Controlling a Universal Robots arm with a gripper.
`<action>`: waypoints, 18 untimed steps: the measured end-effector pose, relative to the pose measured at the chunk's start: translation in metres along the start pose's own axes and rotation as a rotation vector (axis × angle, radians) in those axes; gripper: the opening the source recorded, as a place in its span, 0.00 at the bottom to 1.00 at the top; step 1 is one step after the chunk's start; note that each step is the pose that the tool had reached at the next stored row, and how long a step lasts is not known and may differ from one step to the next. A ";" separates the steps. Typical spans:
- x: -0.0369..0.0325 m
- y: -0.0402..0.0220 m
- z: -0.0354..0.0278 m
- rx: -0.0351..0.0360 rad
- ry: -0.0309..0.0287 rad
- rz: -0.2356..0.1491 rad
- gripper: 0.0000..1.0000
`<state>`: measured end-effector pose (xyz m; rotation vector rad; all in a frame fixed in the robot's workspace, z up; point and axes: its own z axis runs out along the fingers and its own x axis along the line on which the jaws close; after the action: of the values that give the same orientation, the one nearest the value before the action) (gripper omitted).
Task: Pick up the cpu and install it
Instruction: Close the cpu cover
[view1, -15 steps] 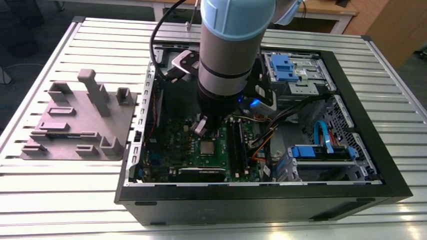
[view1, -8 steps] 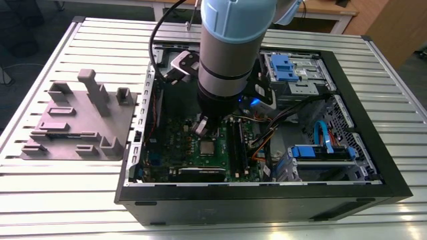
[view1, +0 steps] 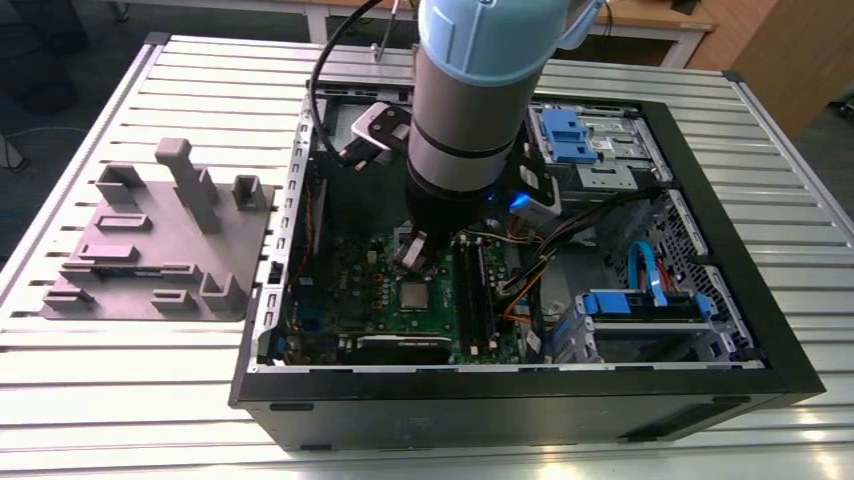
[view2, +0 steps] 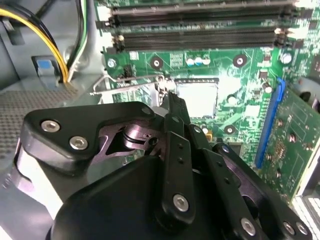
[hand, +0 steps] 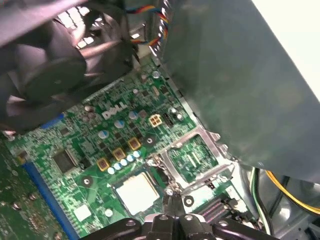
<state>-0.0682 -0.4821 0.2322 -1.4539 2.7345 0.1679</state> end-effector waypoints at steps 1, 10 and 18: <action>-0.0016 -0.0010 0.0001 0.0000 0.0001 0.000 0.10; -0.0120 -0.0027 0.0017 0.0000 -0.0001 0.000 0.10; -0.0125 -0.0028 0.0019 -0.0001 0.0000 0.000 0.10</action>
<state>-0.0590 -0.4732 0.2311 -1.4542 2.7344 0.1680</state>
